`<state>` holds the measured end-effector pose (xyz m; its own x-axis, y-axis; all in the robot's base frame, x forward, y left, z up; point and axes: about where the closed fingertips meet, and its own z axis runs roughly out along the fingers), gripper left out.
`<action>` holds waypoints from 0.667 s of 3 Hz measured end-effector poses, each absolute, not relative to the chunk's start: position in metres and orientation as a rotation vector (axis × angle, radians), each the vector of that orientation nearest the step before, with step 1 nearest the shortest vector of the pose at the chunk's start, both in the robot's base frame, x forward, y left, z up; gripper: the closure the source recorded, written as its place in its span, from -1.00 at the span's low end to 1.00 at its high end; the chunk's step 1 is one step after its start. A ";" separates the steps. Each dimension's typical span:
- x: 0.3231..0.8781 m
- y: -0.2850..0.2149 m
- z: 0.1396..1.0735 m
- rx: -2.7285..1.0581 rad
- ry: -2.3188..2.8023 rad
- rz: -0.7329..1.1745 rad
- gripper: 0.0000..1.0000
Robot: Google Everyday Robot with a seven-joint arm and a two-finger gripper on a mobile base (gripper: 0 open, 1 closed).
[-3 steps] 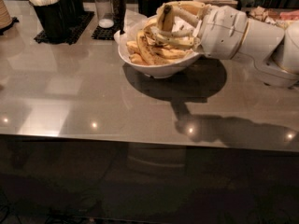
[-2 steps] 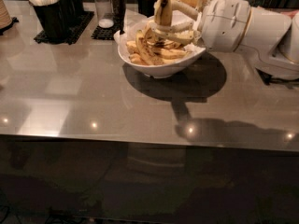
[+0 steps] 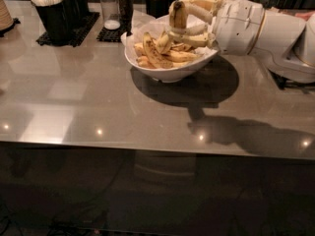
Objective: Pick banana from white bowl
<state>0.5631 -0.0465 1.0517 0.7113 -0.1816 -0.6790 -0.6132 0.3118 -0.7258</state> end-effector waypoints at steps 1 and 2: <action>0.576 -0.049 1.048 -1.263 0.788 0.342 1.00; 0.589 -0.047 1.038 -1.272 0.815 0.379 1.00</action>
Offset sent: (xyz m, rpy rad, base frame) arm 0.0436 -0.0058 -0.0282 -0.0249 0.1151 0.0309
